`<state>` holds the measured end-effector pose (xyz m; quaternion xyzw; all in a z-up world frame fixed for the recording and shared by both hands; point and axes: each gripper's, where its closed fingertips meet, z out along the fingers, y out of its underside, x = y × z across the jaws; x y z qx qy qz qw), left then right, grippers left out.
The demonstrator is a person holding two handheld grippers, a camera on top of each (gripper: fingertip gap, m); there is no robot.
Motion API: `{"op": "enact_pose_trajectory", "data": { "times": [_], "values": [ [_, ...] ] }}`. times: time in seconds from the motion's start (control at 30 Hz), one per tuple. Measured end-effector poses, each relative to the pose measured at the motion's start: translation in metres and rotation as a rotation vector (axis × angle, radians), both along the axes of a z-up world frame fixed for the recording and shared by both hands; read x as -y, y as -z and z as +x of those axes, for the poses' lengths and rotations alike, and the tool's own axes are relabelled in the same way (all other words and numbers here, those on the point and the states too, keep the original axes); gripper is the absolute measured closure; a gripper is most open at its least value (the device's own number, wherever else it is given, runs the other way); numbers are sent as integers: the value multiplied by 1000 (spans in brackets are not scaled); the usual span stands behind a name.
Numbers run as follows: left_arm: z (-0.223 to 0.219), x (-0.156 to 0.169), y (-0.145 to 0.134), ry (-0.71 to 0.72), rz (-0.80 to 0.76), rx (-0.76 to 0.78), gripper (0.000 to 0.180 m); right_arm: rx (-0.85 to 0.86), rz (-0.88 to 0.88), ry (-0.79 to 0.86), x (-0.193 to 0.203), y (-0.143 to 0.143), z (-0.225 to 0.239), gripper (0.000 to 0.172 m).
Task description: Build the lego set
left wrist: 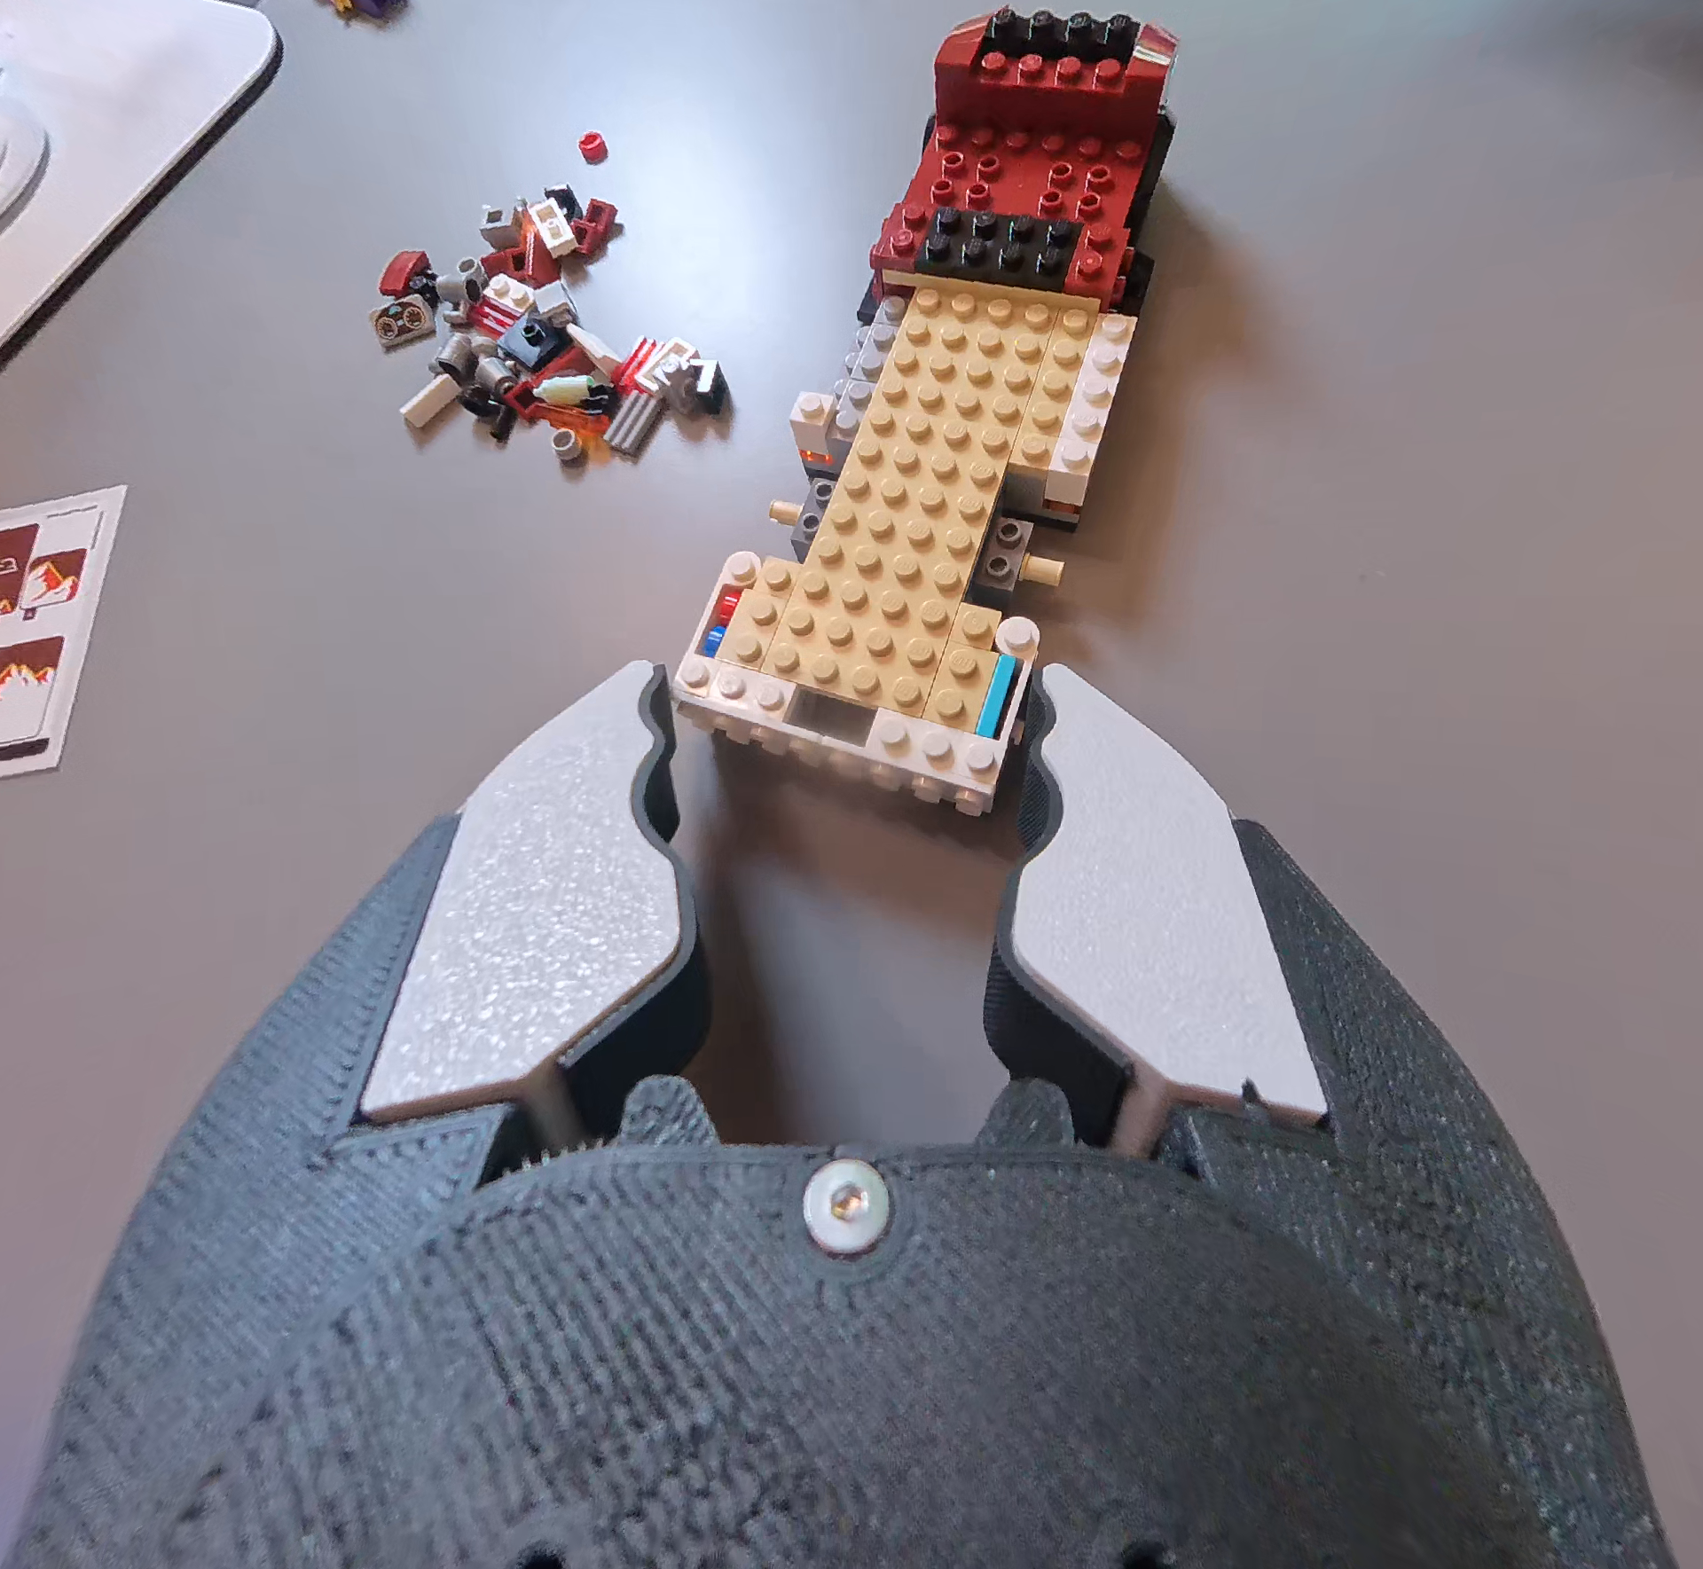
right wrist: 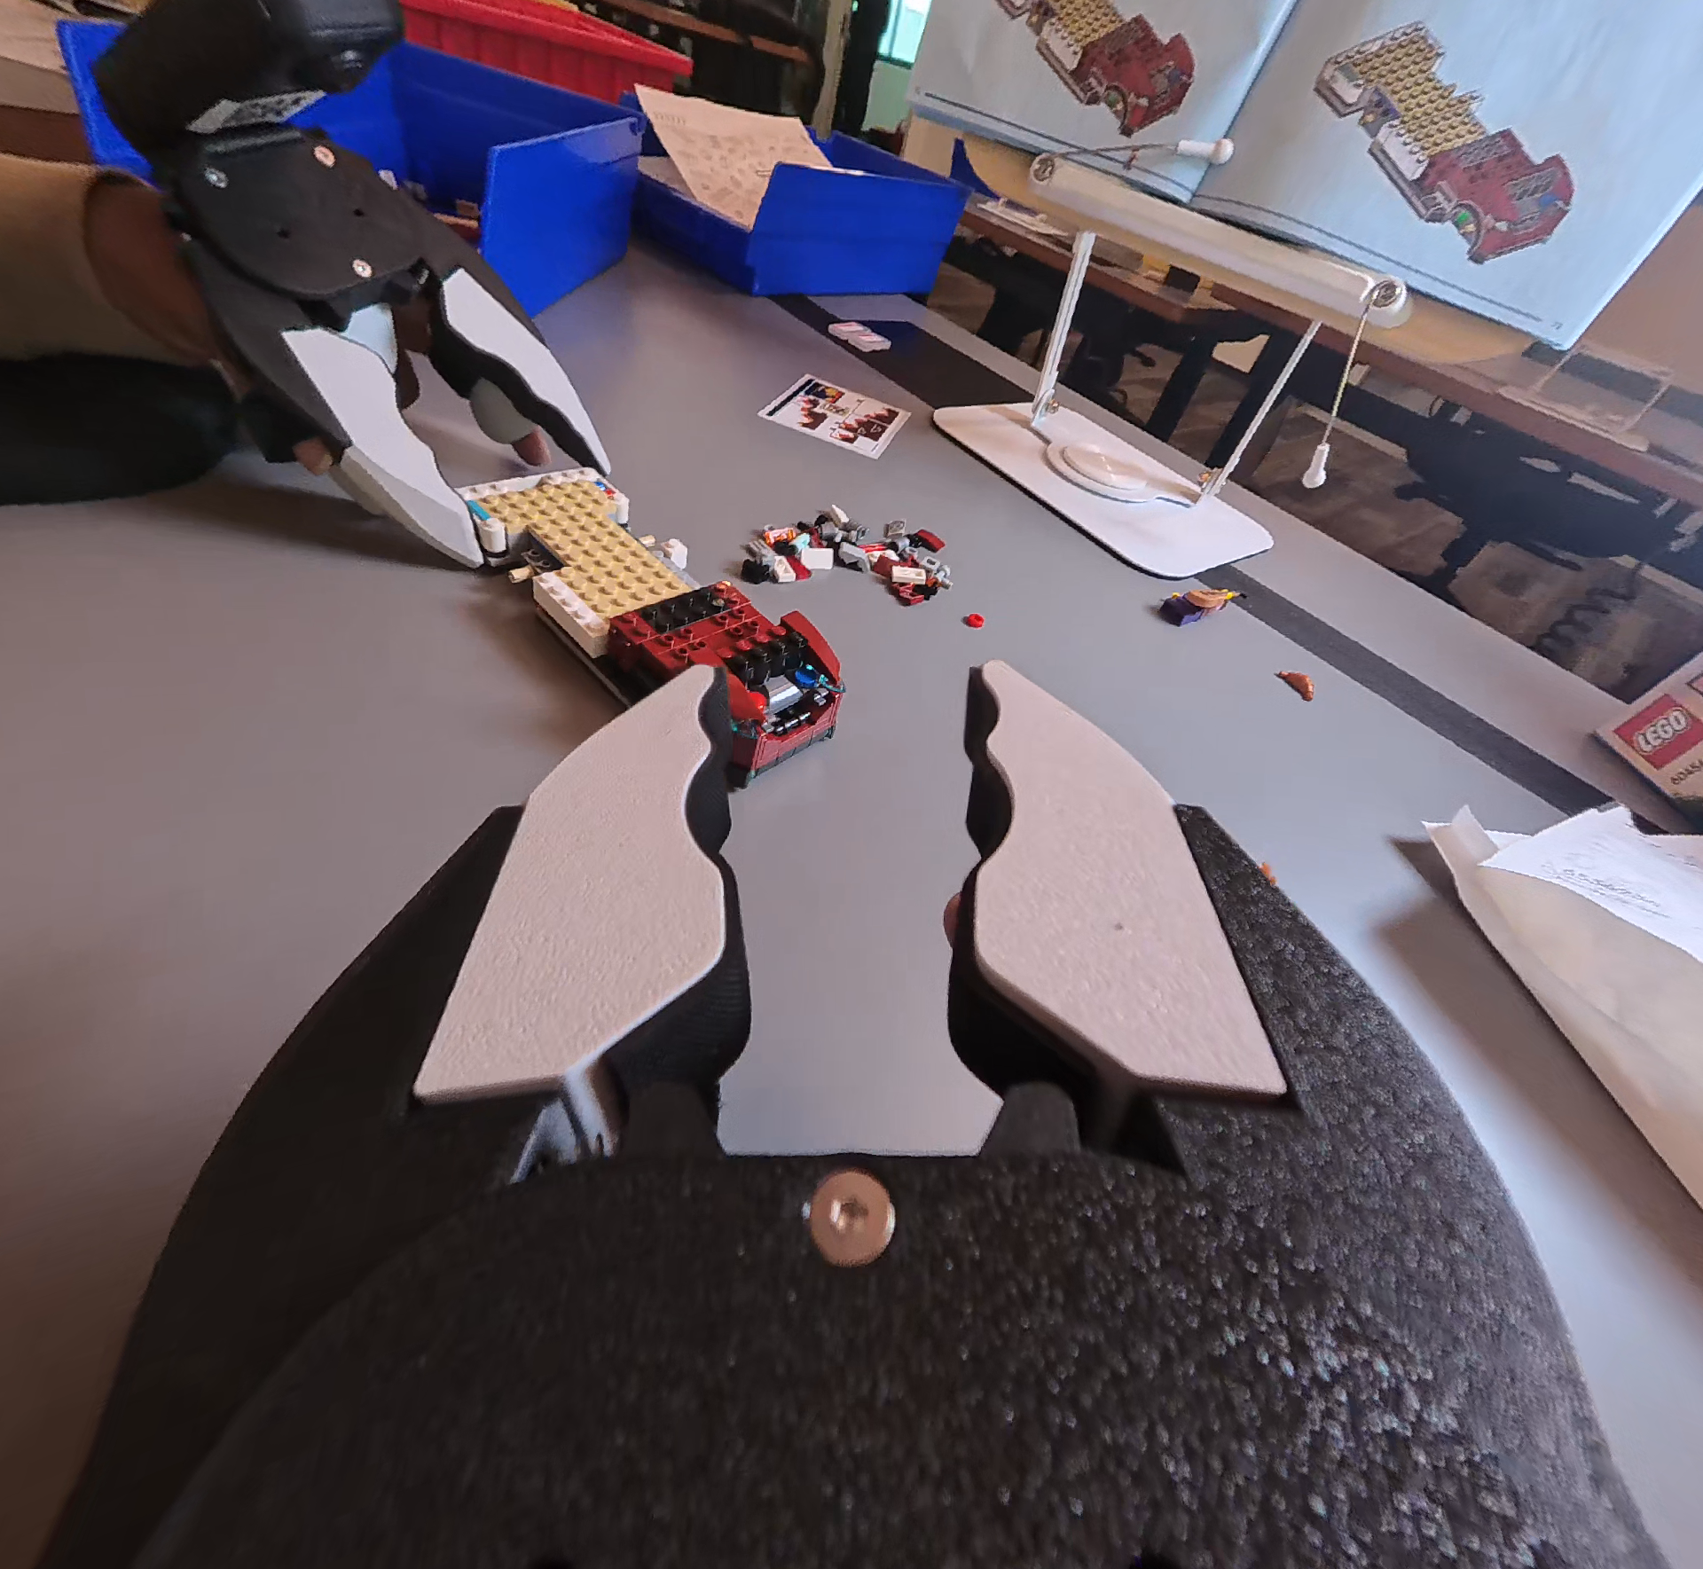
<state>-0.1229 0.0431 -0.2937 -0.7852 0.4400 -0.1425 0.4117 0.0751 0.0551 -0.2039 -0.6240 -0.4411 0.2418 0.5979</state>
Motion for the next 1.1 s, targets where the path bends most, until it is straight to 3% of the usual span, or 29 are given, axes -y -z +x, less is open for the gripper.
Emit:
{"op": "enact_pose_trajectory", "data": {
  "times": [0.3, 0.73, 0.93, 1.03, 1.1],
  "values": [
    [-11, -6, -5, 7, 74, -1, 113, -67, -28, 49, -18, 1, 1, 125],
    [-16, -10, -5, -5, 89, -1, 143, -67, -24, 51, -21, 3, -3, 124],
    [-20, -23, -6, -75, 150, -38, 155, -96, 5, 17, -48, -18, -25, 122],
    [-19, -25, -6, -85, 163, -47, 157, -90, -12, -44, -66, -29, -48, 123],
    [-20, -24, -7, -84, 169, -49, 156, 10, -179, -210, -59, -12, -73, 120]
  ]
}}
